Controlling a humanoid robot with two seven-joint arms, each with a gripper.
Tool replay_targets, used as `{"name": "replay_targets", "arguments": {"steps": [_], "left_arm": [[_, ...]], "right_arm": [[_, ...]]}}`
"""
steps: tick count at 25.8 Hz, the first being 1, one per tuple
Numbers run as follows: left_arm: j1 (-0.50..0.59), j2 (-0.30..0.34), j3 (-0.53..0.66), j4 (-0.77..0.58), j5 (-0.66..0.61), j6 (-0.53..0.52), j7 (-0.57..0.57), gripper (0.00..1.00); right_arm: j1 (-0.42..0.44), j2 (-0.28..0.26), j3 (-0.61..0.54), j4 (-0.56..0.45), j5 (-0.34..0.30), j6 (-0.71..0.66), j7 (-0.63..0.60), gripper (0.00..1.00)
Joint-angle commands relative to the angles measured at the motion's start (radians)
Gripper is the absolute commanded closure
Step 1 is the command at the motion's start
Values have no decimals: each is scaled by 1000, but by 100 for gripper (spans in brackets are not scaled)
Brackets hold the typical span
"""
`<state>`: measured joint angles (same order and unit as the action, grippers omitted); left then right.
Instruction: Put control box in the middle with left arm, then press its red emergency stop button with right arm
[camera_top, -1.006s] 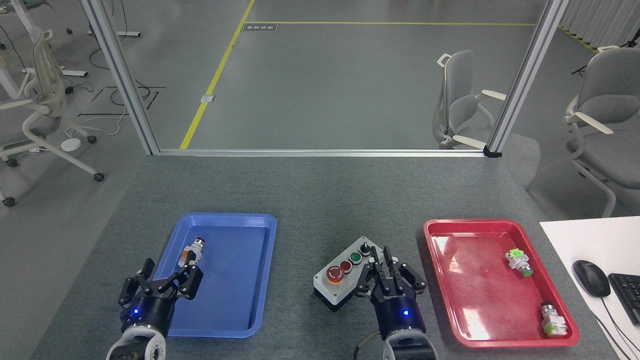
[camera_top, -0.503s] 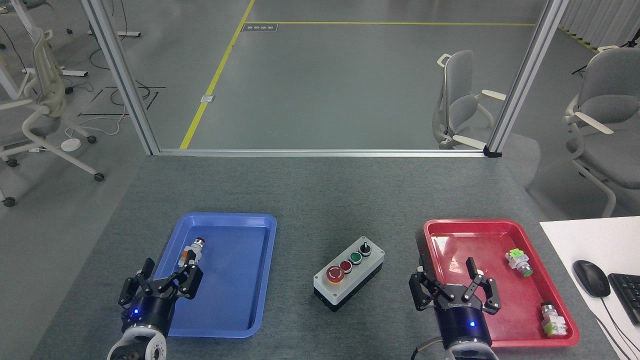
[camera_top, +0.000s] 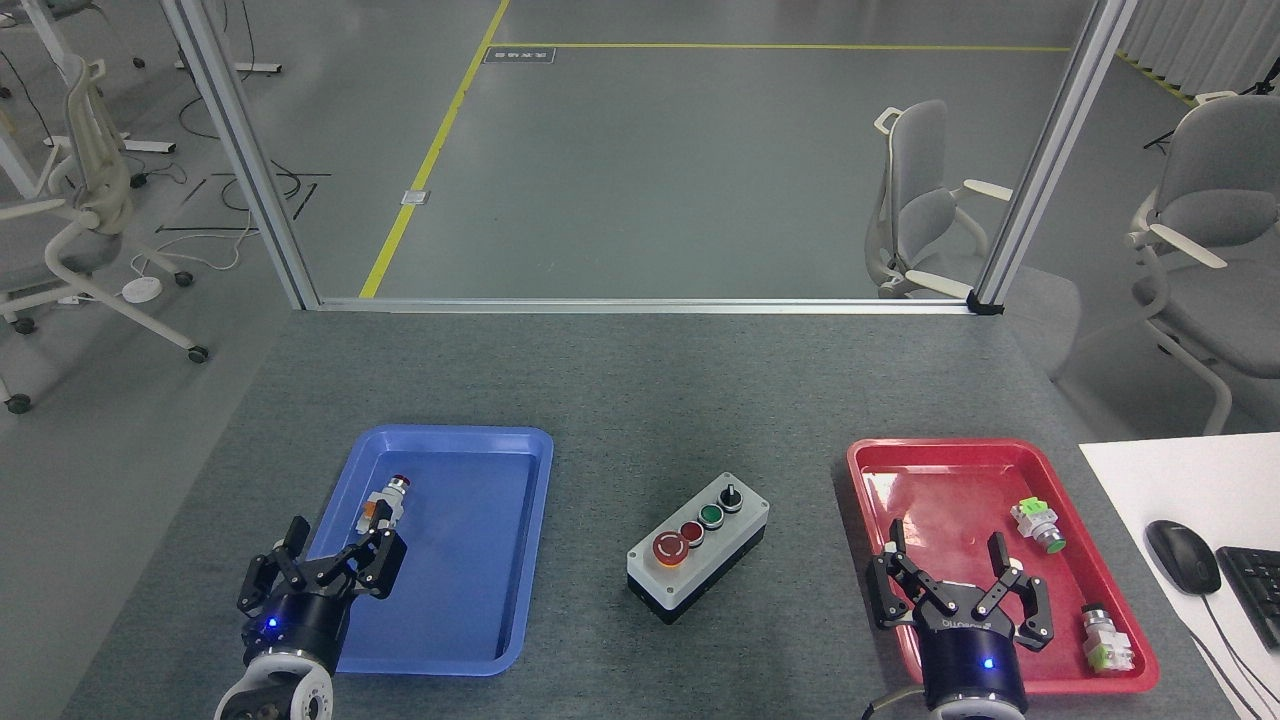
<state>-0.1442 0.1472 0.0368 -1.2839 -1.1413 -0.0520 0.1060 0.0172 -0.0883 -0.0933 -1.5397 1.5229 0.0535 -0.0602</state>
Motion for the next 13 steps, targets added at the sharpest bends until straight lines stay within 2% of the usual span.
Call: {"name": "replay_targets", "arguments": {"steps": [1,13], "left_arm": [[0,0,0,0,0,0,0,1],[0,0,0,0,0,0,0,1]], "right_arm": [[1,-4,9,1,-3,8,-4,2],[-10,-8,104,9,-6,89,-6,2]]}}
